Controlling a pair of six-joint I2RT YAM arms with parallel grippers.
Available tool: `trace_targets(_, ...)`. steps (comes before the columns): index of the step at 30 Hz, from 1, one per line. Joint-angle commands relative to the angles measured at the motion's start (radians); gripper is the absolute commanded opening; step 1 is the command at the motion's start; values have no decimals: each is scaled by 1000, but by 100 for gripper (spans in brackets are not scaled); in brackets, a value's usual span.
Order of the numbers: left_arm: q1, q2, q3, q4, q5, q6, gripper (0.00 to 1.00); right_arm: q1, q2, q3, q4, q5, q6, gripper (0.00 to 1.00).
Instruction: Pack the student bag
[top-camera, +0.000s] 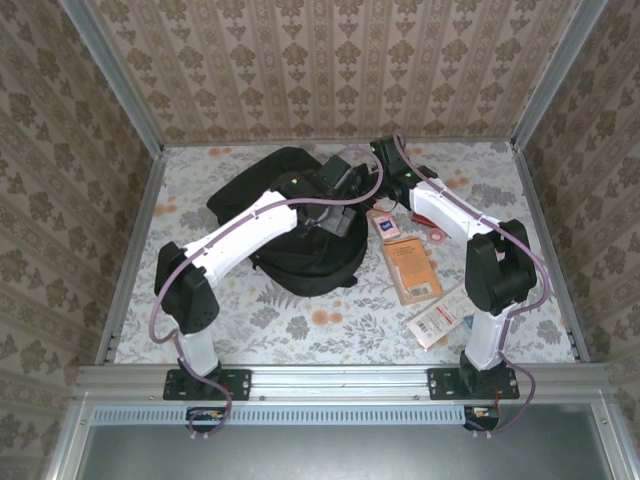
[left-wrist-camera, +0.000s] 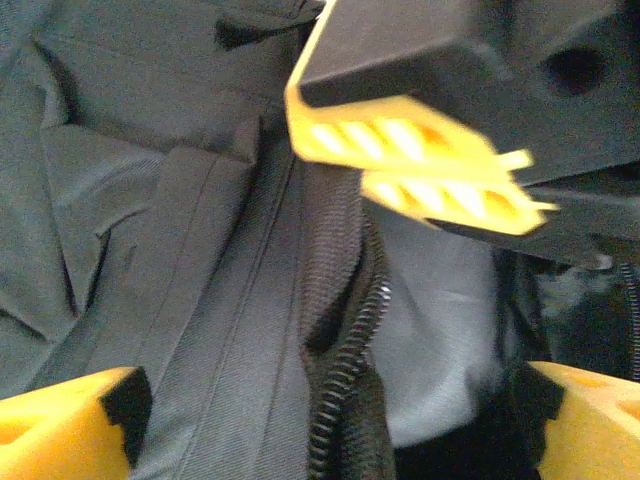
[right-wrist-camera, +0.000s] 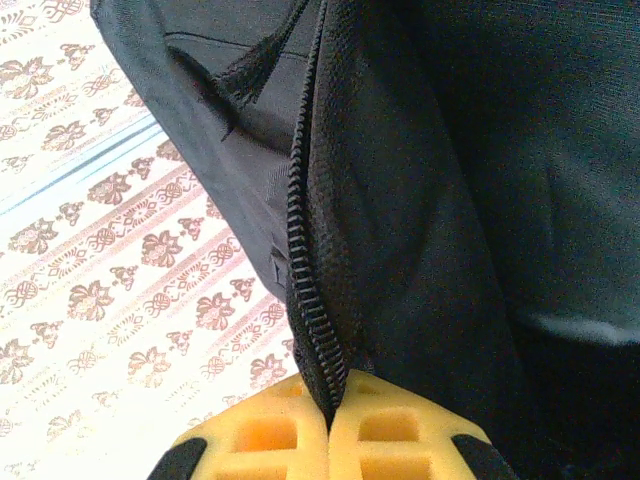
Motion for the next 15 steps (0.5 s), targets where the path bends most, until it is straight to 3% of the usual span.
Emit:
trace_targets(1,-2,-26,-2,-35,-26,-20,88,-7,-64,-7,38,-35,47,3)
trace_targets(8,16,-86,-95,23,126,-26,56,-18,-73,-21,34,-33,29,0)
trace_targets(11,41,-100,-109,31,183,-35,37,-20,-74,-22,30,-30,20,0)
trace_targets(15,99,-123,-97,42,271,-30,0,-16,-63,9,18,-38,-66,7)
